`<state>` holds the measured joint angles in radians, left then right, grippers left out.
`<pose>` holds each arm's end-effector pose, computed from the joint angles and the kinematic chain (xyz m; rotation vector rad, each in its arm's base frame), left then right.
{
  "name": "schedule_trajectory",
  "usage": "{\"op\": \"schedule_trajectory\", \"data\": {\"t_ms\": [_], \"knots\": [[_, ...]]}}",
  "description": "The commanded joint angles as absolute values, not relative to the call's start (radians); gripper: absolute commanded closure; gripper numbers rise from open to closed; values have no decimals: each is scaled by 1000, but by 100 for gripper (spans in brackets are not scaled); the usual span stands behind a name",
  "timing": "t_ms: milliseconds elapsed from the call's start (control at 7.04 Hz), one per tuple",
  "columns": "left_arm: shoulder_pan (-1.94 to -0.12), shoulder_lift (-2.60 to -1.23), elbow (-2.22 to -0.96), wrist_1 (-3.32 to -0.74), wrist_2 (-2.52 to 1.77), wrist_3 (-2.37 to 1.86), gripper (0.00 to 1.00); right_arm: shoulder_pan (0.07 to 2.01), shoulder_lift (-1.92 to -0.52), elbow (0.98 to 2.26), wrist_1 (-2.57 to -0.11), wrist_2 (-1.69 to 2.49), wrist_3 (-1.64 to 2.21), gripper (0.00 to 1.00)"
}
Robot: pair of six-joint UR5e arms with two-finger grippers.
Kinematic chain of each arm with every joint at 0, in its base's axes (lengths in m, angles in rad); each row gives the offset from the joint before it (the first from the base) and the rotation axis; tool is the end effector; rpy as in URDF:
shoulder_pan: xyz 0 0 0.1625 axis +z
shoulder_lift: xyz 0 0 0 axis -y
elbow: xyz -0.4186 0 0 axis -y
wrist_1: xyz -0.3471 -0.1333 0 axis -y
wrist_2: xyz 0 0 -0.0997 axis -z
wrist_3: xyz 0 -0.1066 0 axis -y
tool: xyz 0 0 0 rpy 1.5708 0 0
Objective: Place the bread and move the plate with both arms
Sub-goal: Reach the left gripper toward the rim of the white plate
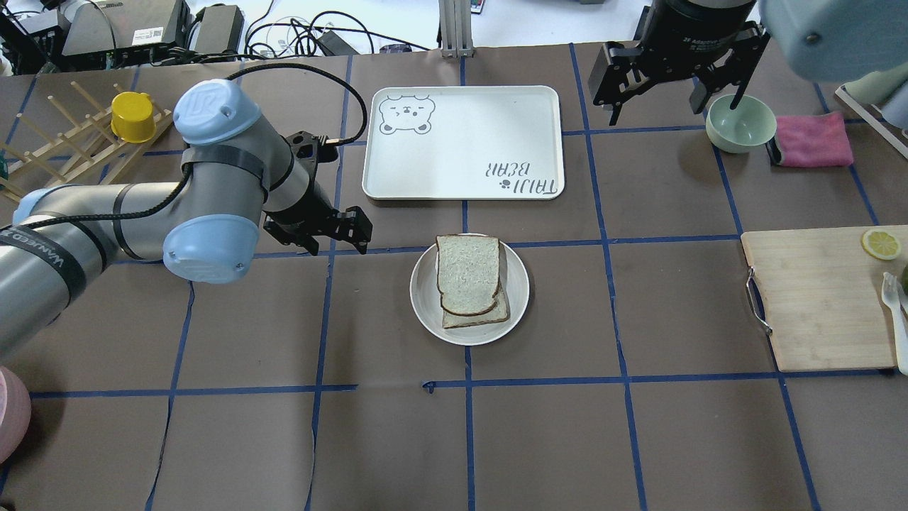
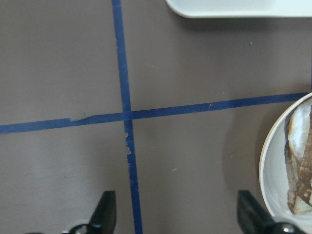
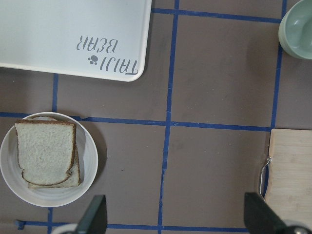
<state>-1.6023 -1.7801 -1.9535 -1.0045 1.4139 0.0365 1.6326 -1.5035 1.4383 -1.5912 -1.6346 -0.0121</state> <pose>-0.1647 -0.4670 0.2705 -0.0984 -2.9828 -0.0378 0.1561 -0.4742 0.5053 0.1095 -3.0751 0.1342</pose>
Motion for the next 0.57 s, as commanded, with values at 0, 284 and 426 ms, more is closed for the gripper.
{"op": "schedule_trajectory", "data": {"t_ms": [0, 284, 426], "knots": [[-1652, -1828, -1970, -974, 1399, -95, 25, 1615, -1502, 1443, -1586, -1655, -38, 0], [-1703, -1867, -1967, -898, 1396, -164, 25, 1614, -1505, 1497, -1638, -1647, -54, 0], [-1719, -1887, -1971, -882, 1397, -179, 26, 1611, -1505, 1502, -1661, -1654, -54, 0]]}}
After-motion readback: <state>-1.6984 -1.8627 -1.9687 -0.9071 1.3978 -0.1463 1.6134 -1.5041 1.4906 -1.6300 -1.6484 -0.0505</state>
